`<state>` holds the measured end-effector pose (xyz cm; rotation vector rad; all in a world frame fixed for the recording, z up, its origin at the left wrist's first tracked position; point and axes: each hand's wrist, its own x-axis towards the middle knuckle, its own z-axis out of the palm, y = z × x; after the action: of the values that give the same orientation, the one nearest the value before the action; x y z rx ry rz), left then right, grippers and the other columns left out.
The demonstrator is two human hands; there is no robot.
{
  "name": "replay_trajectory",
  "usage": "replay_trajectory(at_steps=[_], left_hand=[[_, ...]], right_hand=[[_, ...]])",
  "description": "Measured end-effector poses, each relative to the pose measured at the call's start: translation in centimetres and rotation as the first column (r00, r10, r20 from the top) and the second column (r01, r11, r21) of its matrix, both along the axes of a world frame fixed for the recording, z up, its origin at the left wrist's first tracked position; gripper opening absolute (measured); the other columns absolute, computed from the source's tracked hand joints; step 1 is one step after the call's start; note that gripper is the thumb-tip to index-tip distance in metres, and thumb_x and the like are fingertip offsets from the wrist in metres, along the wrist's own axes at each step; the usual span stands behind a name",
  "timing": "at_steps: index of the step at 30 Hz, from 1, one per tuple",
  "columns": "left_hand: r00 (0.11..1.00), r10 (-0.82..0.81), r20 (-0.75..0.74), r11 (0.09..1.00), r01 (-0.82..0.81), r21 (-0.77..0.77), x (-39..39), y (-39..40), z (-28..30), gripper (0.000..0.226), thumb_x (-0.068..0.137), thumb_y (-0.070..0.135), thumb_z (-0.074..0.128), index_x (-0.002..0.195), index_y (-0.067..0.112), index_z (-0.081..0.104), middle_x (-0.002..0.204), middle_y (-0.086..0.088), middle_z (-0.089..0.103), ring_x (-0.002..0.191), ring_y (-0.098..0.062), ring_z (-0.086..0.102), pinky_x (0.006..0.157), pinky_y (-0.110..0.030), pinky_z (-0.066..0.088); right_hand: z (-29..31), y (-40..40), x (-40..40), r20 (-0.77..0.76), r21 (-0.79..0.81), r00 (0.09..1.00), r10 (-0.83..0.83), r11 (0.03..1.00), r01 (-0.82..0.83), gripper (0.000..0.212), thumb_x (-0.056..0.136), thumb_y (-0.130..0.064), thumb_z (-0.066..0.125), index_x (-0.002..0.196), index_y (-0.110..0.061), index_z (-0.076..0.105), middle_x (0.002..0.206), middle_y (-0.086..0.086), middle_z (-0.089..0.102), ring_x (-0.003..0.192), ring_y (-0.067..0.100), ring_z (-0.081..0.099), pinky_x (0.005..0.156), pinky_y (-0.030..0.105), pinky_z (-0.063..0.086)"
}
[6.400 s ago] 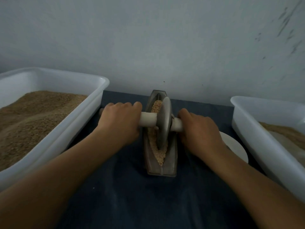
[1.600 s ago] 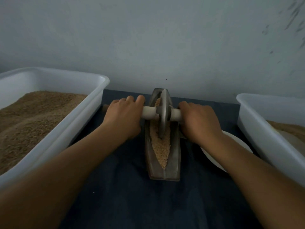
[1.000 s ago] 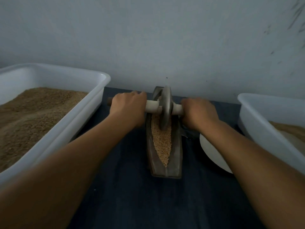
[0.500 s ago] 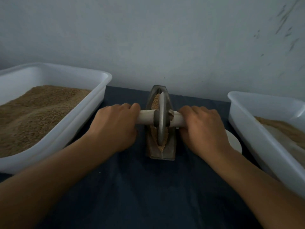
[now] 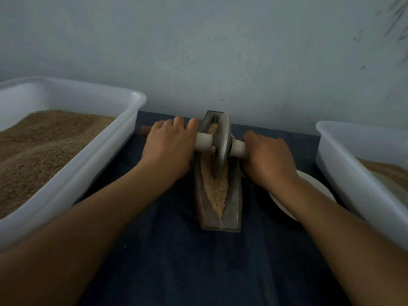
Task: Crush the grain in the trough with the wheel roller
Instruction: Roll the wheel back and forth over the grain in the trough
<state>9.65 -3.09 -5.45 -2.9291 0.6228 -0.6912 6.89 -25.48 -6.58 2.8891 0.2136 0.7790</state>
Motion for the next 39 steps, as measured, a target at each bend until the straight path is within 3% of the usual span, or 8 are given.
replay_trajectory(at_steps=[5,10,14,20,24,28,36,39], left_hand=[[0.996,0.026,-0.091,0.998,-0.03,-0.052,3.2,-0.8,0.8,0.051,0.081,0.03,0.071,0.121,0.02,0.043,0.116,-0.01,0.057,0.105,-0.029,0.058,0.091,-0.043,0.047],[0.995,0.061,-0.076,0.997,-0.064,-0.036,5.0,-1.7,1.6,0.043,0.081,0.026,0.071,0.115,0.017,0.047,0.113,-0.01,0.057,0.1,-0.029,0.059,0.084,-0.041,0.044],[0.993,0.072,-0.092,0.997,-0.075,-0.024,5.3,-1.7,1.8,0.04,0.082,0.024,0.07,0.115,0.016,0.049,0.112,-0.01,0.058,0.099,-0.029,0.061,0.081,-0.04,0.043],[0.993,0.04,-0.114,0.999,-0.043,-0.017,2.3,-0.3,0.9,0.039,0.082,0.03,0.071,0.111,0.017,0.049,0.108,-0.006,0.061,0.096,-0.025,0.061,0.077,-0.037,0.039],[0.995,0.022,-0.093,1.0,-0.021,0.003,-0.8,0.8,0.3,0.04,0.081,0.034,0.071,0.109,0.02,0.046,0.106,-0.002,0.061,0.093,-0.021,0.06,0.073,-0.033,0.037],[0.998,-0.042,-0.039,0.999,0.042,-0.002,-3.6,1.3,0.8,0.041,0.08,0.037,0.071,0.108,0.023,0.045,0.104,0.001,0.059,0.091,-0.018,0.058,0.078,-0.033,0.041],[0.994,-0.084,0.072,0.996,0.085,-0.003,-6.6,2.0,0.9,0.042,0.077,0.041,0.072,0.106,0.026,0.046,0.102,0.005,0.059,0.088,-0.013,0.057,0.081,-0.03,0.043],[0.997,-0.061,0.047,0.998,0.059,0.032,-5.8,1.9,0.5,0.05,0.074,0.042,0.075,0.109,0.026,0.044,0.105,0.004,0.058,0.09,-0.013,0.057,0.084,-0.031,0.045]], right_hand=[[1.2,-0.4,4.2,-0.094,-0.012,0.993,-0.069,0.998,0.068,0.016,0.084,-0.03,0.064,0.094,-0.017,0.061,0.094,0.005,0.066,0.077,0.024,0.059,0.059,0.03,0.028],[2.0,-0.8,6.6,-0.246,0.016,0.961,-0.123,0.991,0.131,0.028,0.08,-0.033,0.067,0.107,-0.024,0.064,0.105,0.006,0.067,0.093,0.028,0.063,0.064,0.028,0.036],[2.3,-0.6,6.4,-0.281,0.013,0.951,-0.131,0.99,0.141,0.028,0.08,-0.032,0.068,0.107,-0.023,0.064,0.104,0.005,0.067,0.086,0.025,0.061,0.06,0.027,0.034],[1.8,-0.1,2.5,-0.17,-0.007,0.985,-0.044,0.999,0.043,0.017,0.081,-0.031,0.067,0.092,-0.02,0.06,0.09,0.006,0.066,0.081,0.029,0.062,0.061,0.03,0.035],[1.4,0.5,-0.9,-0.039,-0.063,0.999,0.012,0.998,-0.014,0.021,0.081,-0.031,0.067,0.088,-0.018,0.052,0.083,0.005,0.062,0.072,0.029,0.059,0.059,0.033,0.025],[0.7,0.9,-4.3,-0.006,0.001,0.999,0.044,0.999,-0.044,0.023,0.082,-0.03,0.068,0.091,-0.014,0.053,0.083,0.006,0.059,0.07,0.026,0.054,0.061,0.034,0.03],[0.3,0.9,-7.7,0.124,0.032,0.991,0.051,0.998,-0.055,0.021,0.076,-0.016,0.072,0.081,-0.012,0.051,0.072,0.007,0.053,0.061,0.019,0.035,0.06,0.032,0.024],[0.1,0.7,-6.6,0.115,0.015,0.992,0.056,0.998,-0.058,0.022,0.074,-0.019,0.072,0.081,-0.014,0.051,0.072,0.006,0.054,0.06,0.02,0.038,0.06,0.032,0.025]])
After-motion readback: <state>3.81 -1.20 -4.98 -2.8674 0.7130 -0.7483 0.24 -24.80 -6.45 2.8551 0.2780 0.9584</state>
